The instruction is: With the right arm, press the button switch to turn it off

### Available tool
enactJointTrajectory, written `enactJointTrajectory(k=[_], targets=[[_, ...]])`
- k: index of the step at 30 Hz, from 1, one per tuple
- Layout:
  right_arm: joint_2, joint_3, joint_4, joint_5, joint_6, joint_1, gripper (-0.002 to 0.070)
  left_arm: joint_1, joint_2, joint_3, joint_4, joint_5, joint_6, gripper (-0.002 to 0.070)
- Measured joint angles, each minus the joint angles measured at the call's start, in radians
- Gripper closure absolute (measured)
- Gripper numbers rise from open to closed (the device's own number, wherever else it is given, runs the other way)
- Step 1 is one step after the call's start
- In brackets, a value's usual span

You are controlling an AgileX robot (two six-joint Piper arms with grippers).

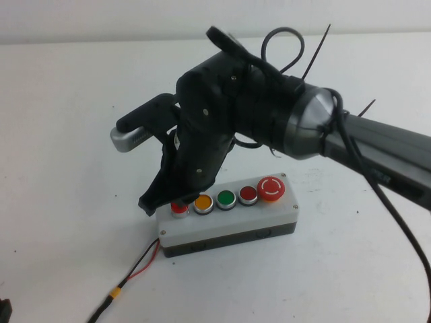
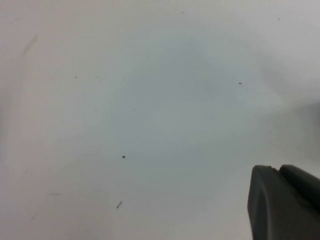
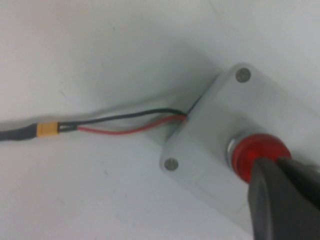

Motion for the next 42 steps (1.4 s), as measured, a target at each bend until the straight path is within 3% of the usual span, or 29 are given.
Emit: enactJointTrajectory(k=[12,26,34,38,42], targets=[[-0.328,0.063,-0.002,0.111,-0.053,0.000,0.0692,0.000,0.000,0.000,0.000,0.000,0.000,0.0677],[-0.918,0.652,-0.028,0.119,0.044,0.000,0.0693,0.000,0.000,0.000,0.000,0.000,0.000,0.0677],[-1.051,0.837,-0.117,0.128,0.066,0.000,0.0693,0.000,0.000,0.000,0.000,0.000,0.000,0.0677],[-1.079,0.944,-0.164,0.018,0.110,-0.008,0.0693,0.000,0.000,0.000,0.000,0.000,0.000,0.0677],[-1.151,1.115,-0.174,-0.261,0.114,-0.107,0.0693,0.000,0.000,0.000,0.000,0.000,0.000,0.0677]])
